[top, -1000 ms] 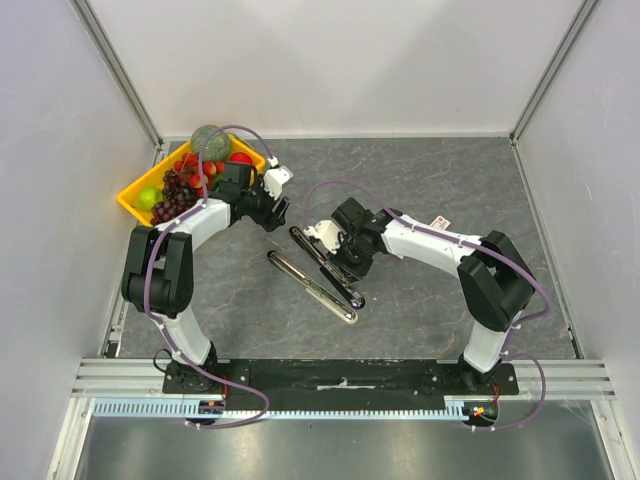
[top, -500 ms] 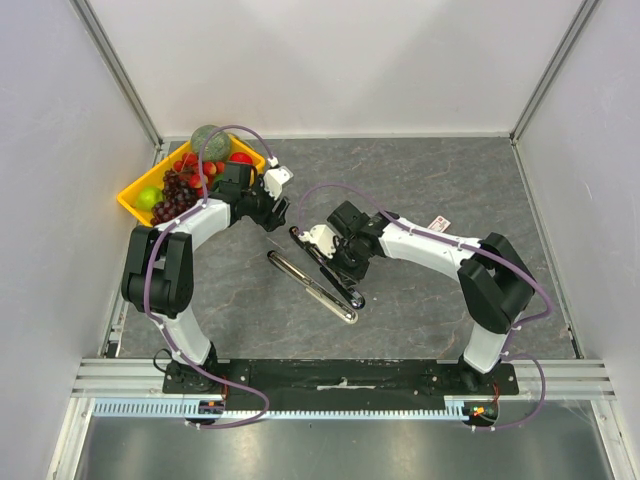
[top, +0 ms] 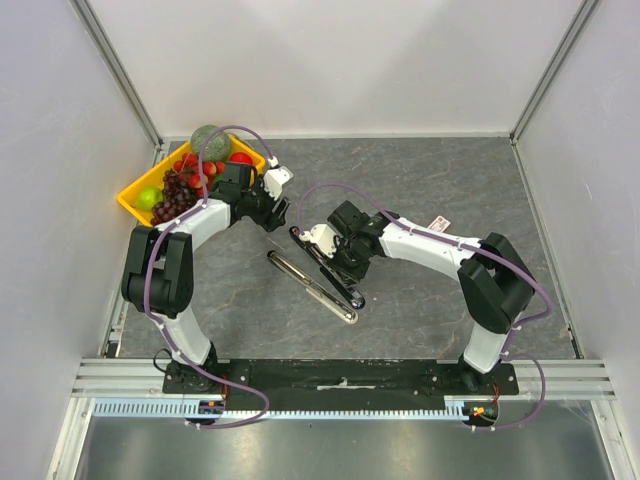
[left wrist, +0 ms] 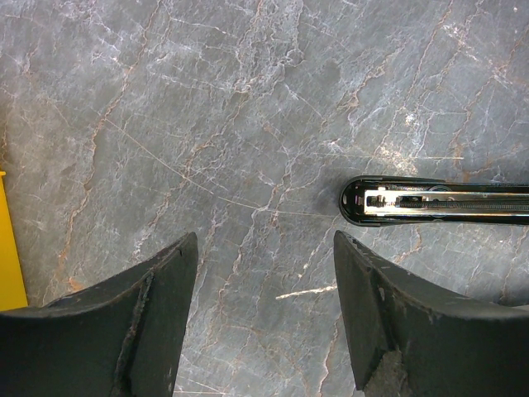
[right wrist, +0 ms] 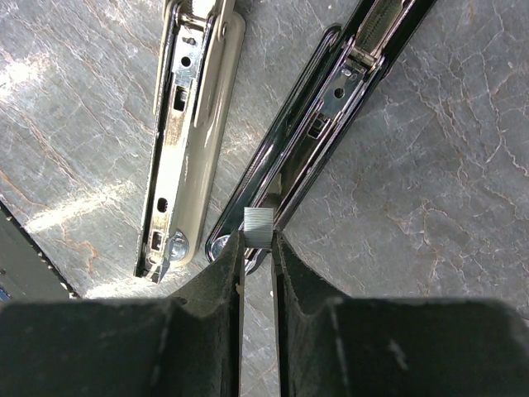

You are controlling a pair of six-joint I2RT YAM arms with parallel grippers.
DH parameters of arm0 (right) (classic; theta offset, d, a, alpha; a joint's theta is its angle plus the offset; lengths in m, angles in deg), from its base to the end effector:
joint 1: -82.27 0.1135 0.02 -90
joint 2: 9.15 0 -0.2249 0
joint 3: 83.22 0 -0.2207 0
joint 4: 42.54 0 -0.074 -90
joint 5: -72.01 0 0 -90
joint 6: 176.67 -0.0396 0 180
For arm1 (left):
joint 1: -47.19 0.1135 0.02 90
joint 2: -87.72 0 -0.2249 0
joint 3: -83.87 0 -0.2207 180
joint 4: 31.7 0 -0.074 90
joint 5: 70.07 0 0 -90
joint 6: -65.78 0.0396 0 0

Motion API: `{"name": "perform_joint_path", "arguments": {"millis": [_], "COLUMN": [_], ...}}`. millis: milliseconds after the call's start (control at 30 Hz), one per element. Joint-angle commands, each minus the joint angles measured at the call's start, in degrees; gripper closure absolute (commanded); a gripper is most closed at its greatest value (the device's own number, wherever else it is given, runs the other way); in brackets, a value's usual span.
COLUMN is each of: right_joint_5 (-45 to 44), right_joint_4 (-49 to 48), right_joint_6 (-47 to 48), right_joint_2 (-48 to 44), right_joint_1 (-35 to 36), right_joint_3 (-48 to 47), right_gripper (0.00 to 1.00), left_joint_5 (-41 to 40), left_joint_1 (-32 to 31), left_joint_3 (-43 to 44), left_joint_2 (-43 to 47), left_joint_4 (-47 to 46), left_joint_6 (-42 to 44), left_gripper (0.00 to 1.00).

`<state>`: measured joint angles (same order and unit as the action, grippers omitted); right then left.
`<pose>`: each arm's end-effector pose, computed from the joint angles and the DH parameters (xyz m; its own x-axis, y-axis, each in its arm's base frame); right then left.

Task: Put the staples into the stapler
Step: Adjust the stapler at the center of the board.

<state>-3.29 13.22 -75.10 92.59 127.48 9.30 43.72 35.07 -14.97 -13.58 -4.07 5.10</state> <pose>0.2169 0.2328 0.1738 -0.4987 -0.7778 -0.3826 -0.8652 0.4735 0.1651 0.3343 -0.0881 0.1764 -0.4073 0.5458 -0.7323 0.7531 0.6543 0.0687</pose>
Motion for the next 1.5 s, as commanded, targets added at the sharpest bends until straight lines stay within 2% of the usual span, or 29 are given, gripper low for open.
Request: {"name": "perform_joint_path", "arguments": {"millis": [0, 533, 800, 1467], "right_joint_5": [0.1, -1.2, -3.0, -7.6], "right_joint_4": [0.4, 0.5, 1.0, 5.3], "right_joint_6": [0.4, 0.1, 0.3, 3.5], "right_joint_2": [0.0, 1.9, 2.9, 7.2], "right_joint_1": [0.1, 0.0, -2.7, -4.8], "right_joint_3": [0.0, -0.2, -1.1, -9.4], "right_gripper": [0.85, 0.84, 0.85, 0.89], "left_joint_5": [-0.1, 0.0, 0.1, -0.3], "left_joint_1": [0.1, 0.1, 0.1, 0.2], "left_joint_3": [0.5, 0.1, 0.2, -0.6], "left_joint_2": [0.7, 1.0, 0.9, 0.6], "left_joint_4": [-1.5, -1.6, -1.4, -1.4], "left_joint_6": [-1.7, -1.6, -2.1, -2.4], "left_gripper": [0.28, 0.28, 0.28, 0.28]}}
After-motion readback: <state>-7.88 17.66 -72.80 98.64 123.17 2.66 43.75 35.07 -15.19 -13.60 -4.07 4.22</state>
